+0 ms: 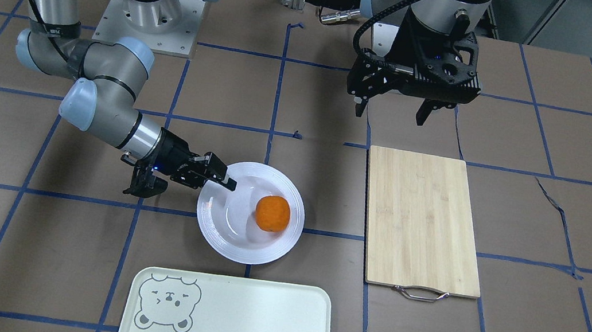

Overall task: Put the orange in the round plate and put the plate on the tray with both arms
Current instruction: 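Grip the plate rim with the right gripper and tilt the plate up, then carry the plate with the orange onto the bear tray with the right gripper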

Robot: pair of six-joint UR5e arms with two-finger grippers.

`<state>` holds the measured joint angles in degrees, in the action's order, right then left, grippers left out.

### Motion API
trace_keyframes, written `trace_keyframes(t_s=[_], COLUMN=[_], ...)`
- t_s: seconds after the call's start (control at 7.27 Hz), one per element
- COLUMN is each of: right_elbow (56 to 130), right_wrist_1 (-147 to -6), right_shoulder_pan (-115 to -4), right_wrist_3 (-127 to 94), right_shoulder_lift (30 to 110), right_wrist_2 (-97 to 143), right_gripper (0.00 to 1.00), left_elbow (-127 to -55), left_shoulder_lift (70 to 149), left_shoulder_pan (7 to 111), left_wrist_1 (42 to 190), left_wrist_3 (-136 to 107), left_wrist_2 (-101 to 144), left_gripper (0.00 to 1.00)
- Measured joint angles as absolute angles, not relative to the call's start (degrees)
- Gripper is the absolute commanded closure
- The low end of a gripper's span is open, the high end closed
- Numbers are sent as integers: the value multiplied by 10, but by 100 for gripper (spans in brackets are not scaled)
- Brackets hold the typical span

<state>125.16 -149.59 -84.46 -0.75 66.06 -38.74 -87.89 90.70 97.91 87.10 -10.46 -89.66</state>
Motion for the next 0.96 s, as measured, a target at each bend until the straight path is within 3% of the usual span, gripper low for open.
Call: trace_keyframes(t_s=[0.55,0.96], right_elbow=[1252,1251], right_wrist_1=[-1494,-1492], right_shoulder_pan=[-844,-843], right_wrist_3=[-17,-64], right_shoulder_lift=[664,695], right_wrist_2=[-384,-380], right_gripper=[91,93], left_elbow=[-879,-880], left_shoulder_lift=[907,907], left_shoulder_pan=[979,979], left_wrist_1=[871,871], left_wrist_3=[-105,-105], left_wrist_2=[-897,-897], left_gripper=[0,0])
